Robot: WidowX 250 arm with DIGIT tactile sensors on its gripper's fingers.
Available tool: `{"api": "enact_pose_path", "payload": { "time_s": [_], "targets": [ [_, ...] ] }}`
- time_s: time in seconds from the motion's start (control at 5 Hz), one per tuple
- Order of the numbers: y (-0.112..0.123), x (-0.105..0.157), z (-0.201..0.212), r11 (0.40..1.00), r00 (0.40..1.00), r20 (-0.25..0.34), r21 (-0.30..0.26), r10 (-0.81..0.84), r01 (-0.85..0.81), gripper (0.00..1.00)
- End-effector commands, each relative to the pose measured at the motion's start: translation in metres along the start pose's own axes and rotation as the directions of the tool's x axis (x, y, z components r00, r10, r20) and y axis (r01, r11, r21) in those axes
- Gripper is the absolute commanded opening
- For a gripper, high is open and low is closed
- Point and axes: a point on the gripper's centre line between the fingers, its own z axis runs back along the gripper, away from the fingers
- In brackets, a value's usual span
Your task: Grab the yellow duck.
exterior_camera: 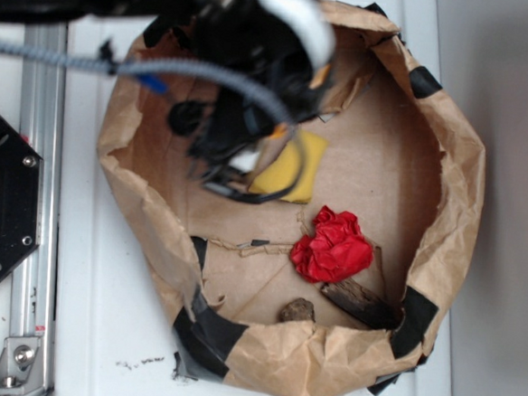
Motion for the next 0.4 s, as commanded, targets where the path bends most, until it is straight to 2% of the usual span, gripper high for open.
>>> {"api": "enact_pose_path", "payload": {
  "time_s": [0.0, 0.2],
  "targets": [
    [-0.0085, 0.0131, 0.0293, 0.999, 0.999, 0.045, -0.044, 0.014, -0.012, 0.00],
    [-0.0118, 0.0125, 0.0257, 0.998, 0.999, 0.021, -0.027, 0.050, -0.049, 0.00]
  ]
}}
